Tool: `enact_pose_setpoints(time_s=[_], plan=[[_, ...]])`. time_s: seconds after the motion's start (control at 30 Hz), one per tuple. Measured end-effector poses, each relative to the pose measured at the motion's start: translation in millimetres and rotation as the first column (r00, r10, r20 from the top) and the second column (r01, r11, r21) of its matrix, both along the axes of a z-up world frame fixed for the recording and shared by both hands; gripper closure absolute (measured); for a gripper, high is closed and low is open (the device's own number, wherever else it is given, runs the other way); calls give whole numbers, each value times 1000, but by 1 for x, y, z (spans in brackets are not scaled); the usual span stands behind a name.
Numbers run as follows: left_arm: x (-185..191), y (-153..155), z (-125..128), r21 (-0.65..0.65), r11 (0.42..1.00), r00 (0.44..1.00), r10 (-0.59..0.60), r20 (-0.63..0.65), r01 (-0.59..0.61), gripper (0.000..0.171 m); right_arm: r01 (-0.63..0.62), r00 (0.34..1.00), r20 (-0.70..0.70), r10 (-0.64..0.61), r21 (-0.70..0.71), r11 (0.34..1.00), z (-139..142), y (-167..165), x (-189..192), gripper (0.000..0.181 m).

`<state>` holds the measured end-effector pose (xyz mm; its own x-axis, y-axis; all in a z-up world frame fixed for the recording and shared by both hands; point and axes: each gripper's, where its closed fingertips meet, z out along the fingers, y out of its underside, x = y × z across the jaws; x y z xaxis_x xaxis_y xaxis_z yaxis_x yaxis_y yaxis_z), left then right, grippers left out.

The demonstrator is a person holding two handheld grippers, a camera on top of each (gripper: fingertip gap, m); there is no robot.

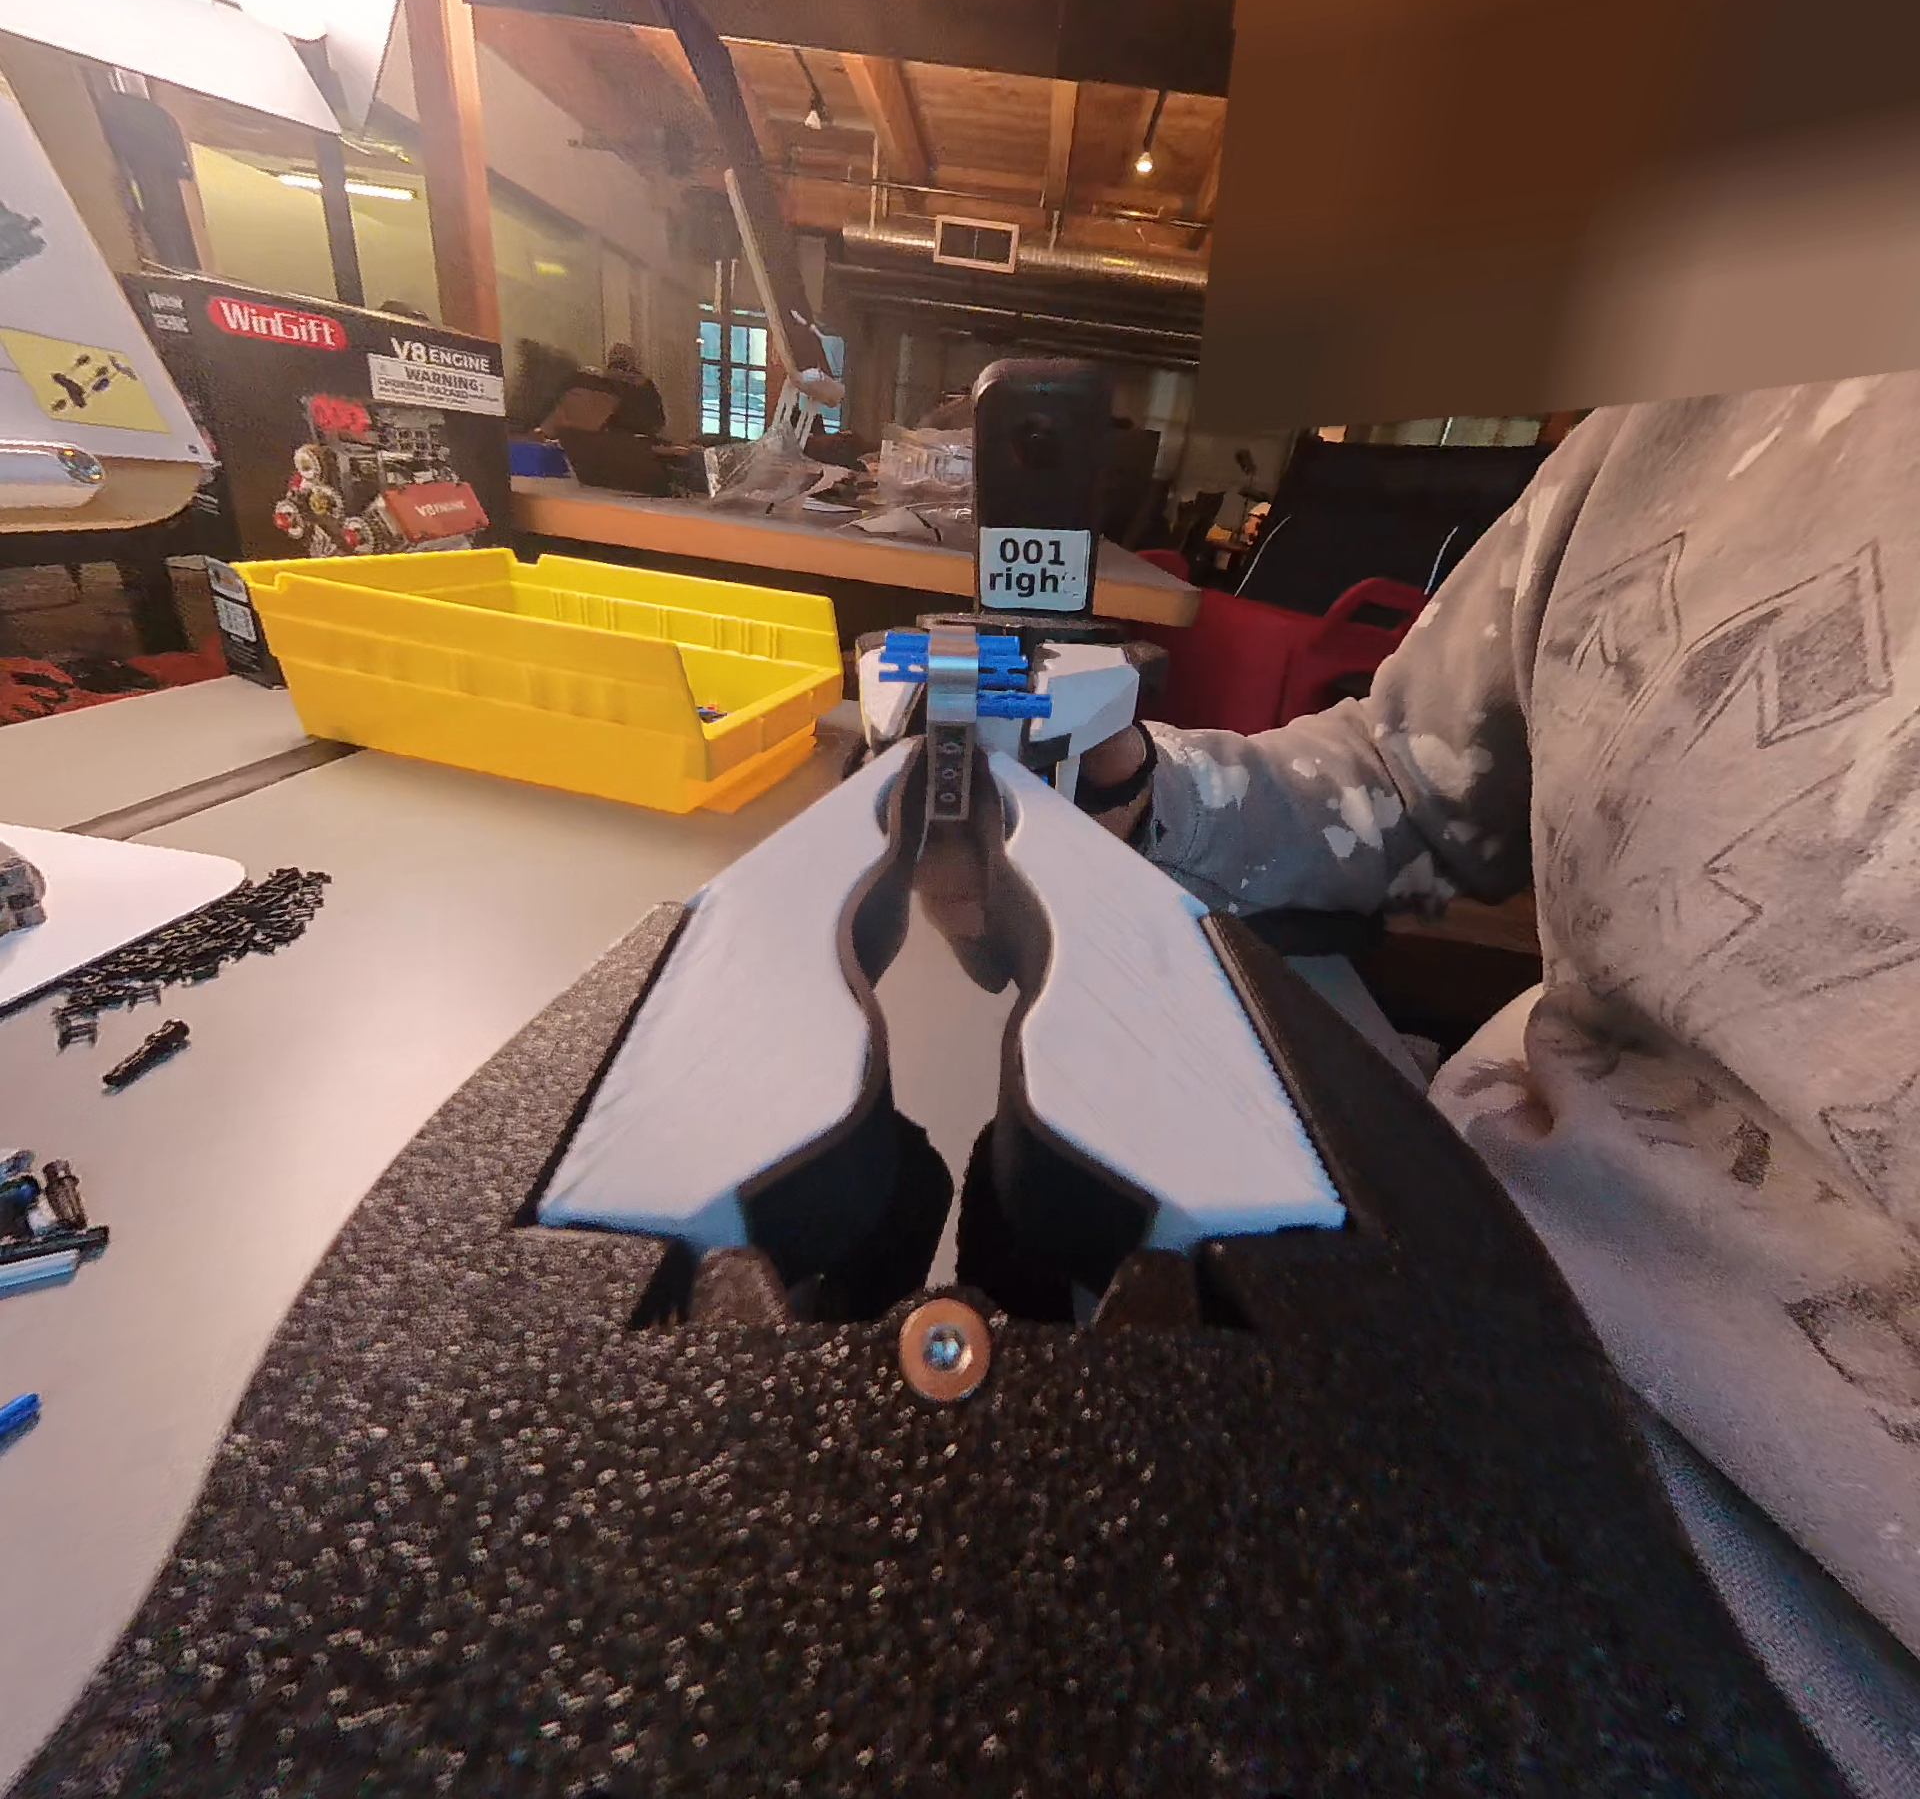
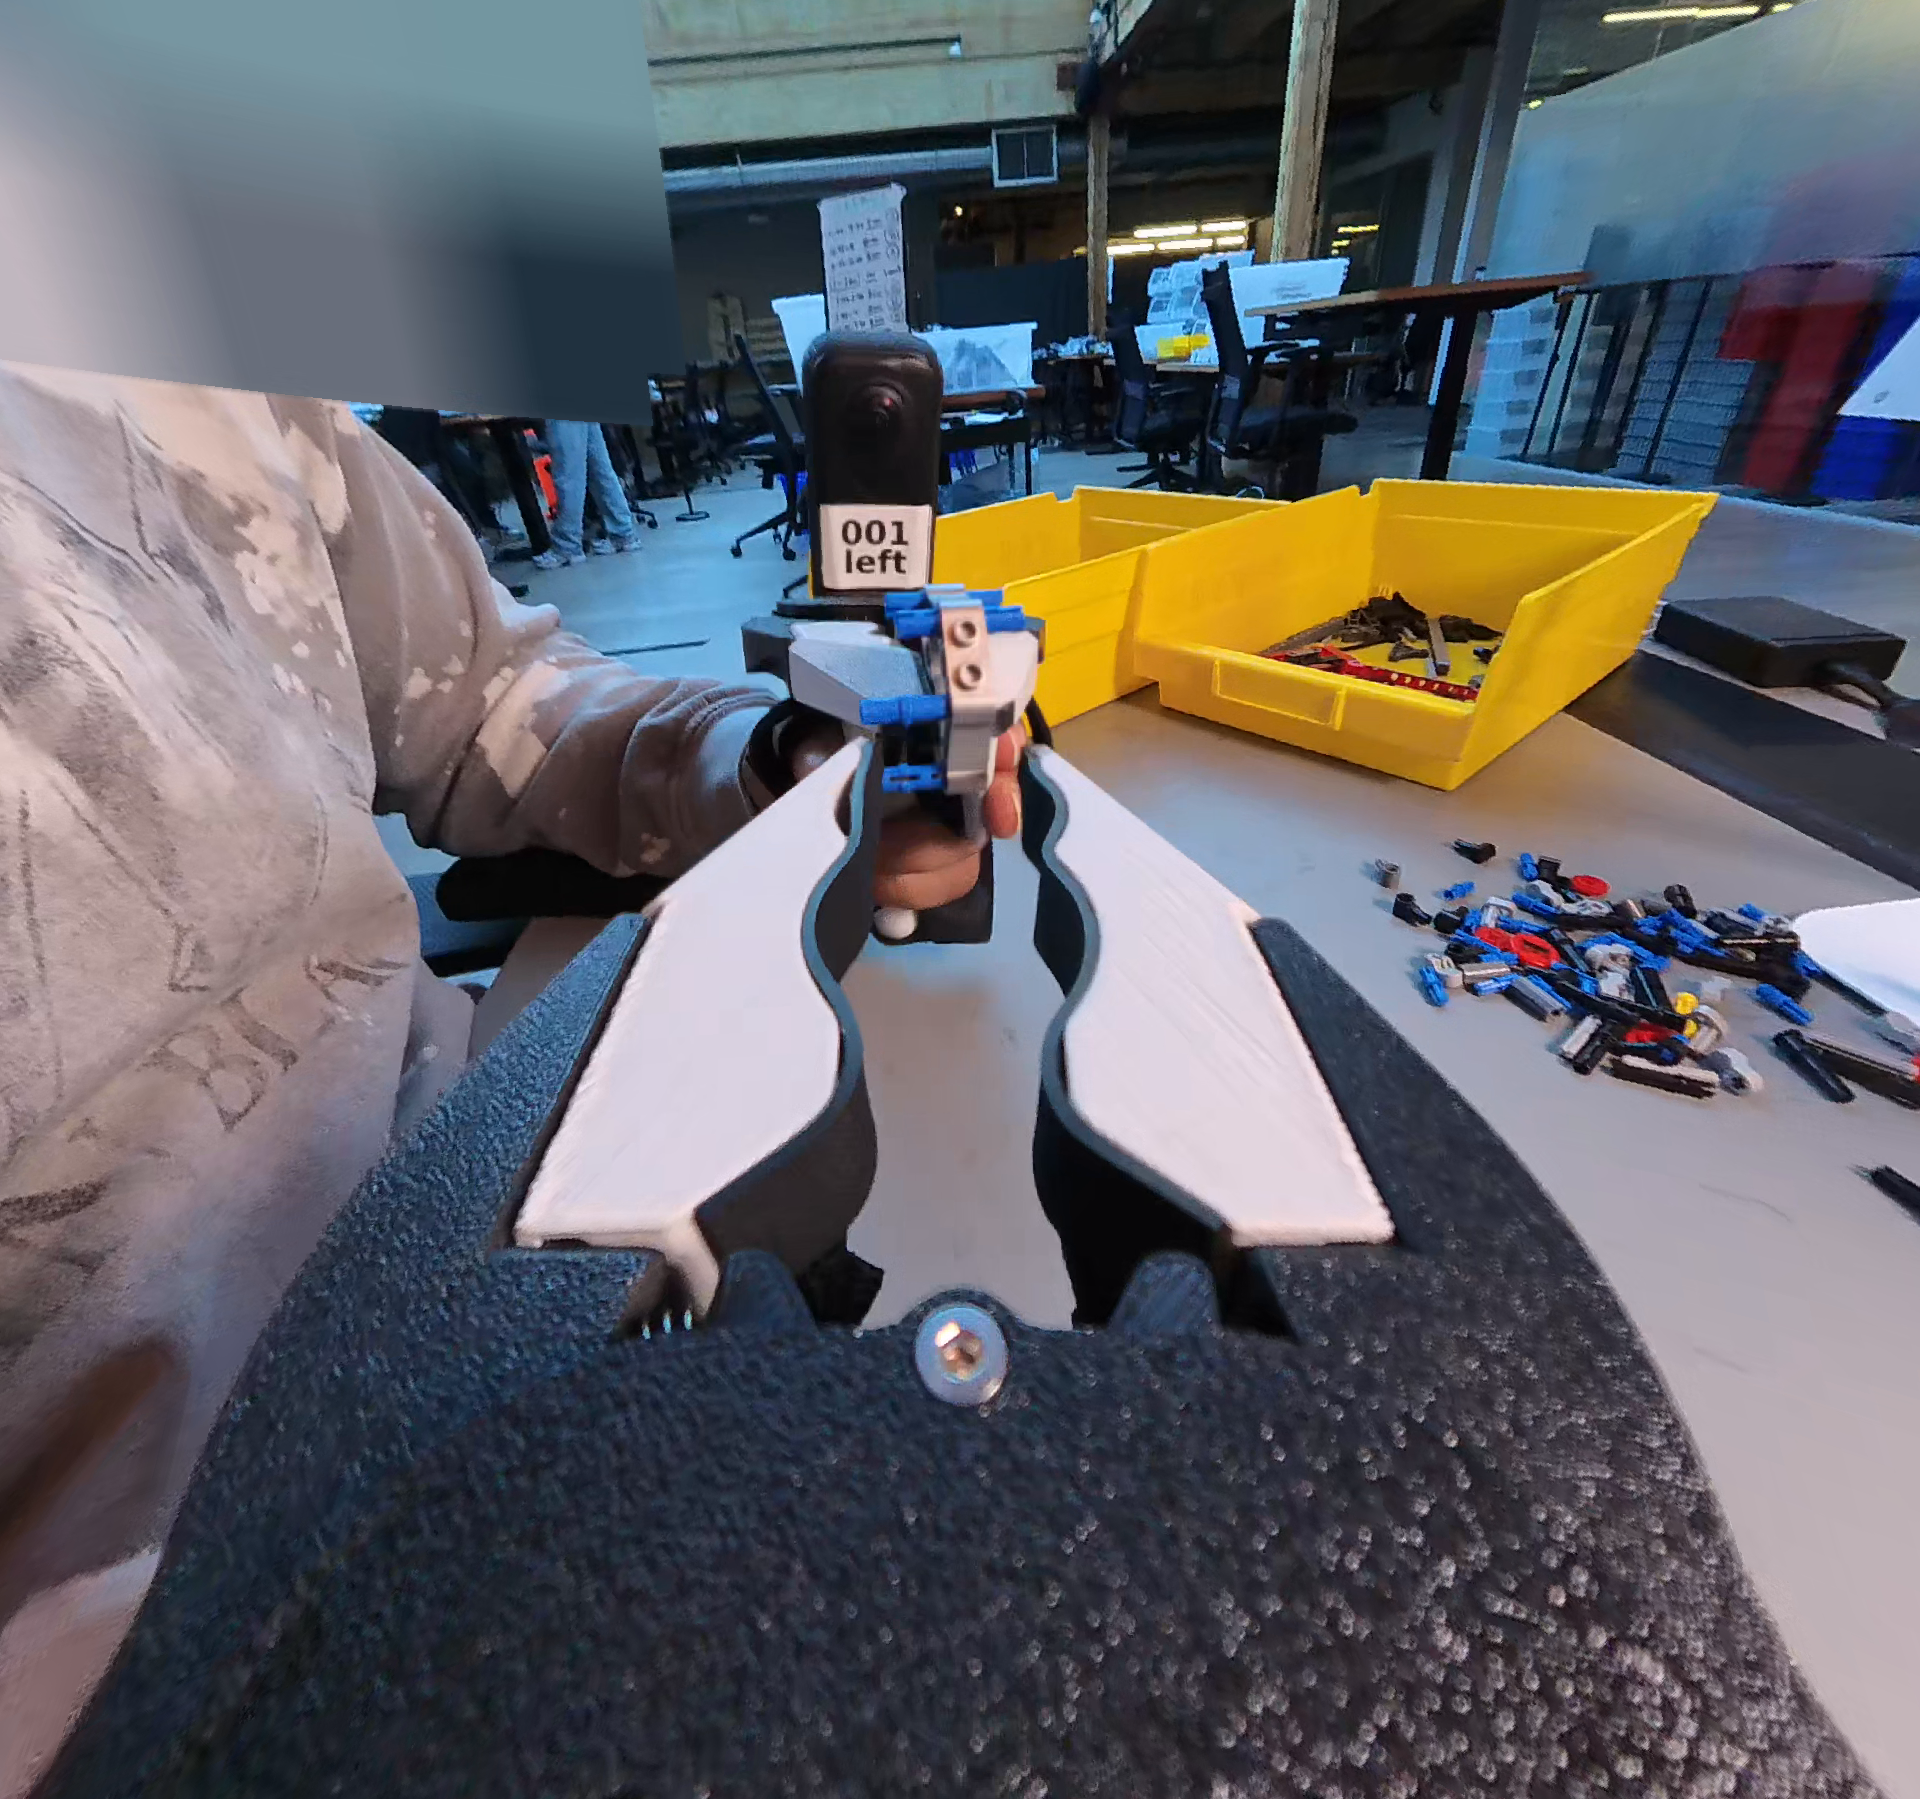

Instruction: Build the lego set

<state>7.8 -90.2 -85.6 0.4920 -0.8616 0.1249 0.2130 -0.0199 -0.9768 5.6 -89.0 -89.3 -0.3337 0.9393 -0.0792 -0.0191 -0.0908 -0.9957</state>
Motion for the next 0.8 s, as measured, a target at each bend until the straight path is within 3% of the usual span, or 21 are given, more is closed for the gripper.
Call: enact_pose_setpoints(time_s=[0.13,0.27,0.6,0.8], plan=[[4,-2,1,23,1000,1000,-5,3,5,165,-34,999,-15,34,-21,999,3,-5,1,164],[3,-1,2,22,1000,1000,0,18,0,165,-72,997,-23,71,-51,996,5,-11,2,154],[5,-2,1,19,1000,1000,-4,25,3,165,-70,997,-34,68,-74,995,8,-8,3,160],[-3,1,-6,14,999,996,32,-82,-31,165,-34,999,2,34,-4,999,1,-2,3,160]])
